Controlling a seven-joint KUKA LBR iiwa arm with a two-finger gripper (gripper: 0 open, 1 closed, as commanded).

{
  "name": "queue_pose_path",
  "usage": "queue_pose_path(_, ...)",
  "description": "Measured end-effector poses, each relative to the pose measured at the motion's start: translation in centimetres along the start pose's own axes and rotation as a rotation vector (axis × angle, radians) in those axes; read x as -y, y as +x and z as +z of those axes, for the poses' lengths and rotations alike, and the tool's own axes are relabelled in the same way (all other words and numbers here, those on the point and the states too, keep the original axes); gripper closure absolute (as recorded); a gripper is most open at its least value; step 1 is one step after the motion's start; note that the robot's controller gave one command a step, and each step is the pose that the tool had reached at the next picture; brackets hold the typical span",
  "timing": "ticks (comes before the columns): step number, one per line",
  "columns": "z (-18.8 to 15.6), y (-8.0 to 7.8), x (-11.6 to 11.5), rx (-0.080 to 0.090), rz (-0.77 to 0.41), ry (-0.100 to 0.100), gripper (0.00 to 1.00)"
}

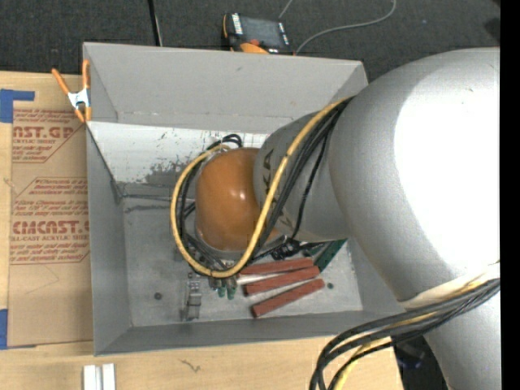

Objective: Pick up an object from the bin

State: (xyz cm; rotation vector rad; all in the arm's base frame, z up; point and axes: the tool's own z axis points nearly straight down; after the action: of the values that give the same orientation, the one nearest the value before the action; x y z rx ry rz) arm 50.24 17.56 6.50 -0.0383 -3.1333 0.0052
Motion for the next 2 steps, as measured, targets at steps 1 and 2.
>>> queue_pose_path(1, -1.0, -2.2, 8.4, 0.009, -0.204, -0.002, 0.0)
queue_pose_path(2, -1.4, 1.4, 17.7, 0.014, -0.222, -0.001, 0.0)
